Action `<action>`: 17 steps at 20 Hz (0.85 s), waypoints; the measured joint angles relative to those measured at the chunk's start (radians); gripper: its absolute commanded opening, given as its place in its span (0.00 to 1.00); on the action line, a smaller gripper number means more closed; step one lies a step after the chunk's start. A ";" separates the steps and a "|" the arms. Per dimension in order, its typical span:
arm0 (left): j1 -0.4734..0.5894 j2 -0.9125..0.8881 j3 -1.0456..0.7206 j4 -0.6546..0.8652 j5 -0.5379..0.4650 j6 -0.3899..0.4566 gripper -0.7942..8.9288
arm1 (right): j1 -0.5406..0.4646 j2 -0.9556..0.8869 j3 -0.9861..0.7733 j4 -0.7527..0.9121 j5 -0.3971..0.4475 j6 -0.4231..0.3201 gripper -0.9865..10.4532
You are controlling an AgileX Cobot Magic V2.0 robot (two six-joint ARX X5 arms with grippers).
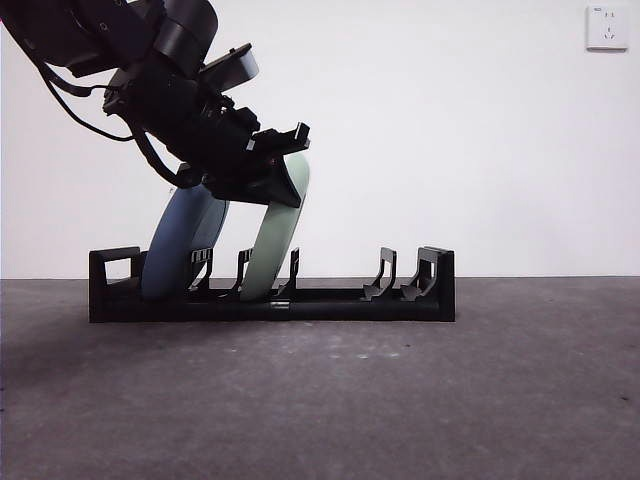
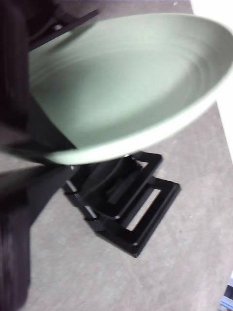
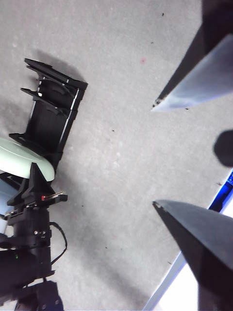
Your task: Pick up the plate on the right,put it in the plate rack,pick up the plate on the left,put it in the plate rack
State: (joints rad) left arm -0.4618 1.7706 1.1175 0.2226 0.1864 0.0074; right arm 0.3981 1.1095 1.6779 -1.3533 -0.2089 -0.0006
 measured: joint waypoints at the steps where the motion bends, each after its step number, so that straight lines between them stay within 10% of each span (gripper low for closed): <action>1: -0.001 0.000 0.000 -0.014 0.003 -0.001 0.23 | 0.000 0.000 -0.003 0.000 0.000 0.000 0.36; 17: -0.056 -0.233 0.000 -0.199 0.028 -0.008 0.25 | 0.000 0.000 -0.003 0.000 -0.014 -0.033 0.36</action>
State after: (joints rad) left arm -0.5182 1.5372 1.1172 0.0235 0.2142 -0.0010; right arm 0.3977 1.1095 1.6749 -1.3529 -0.2226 -0.0338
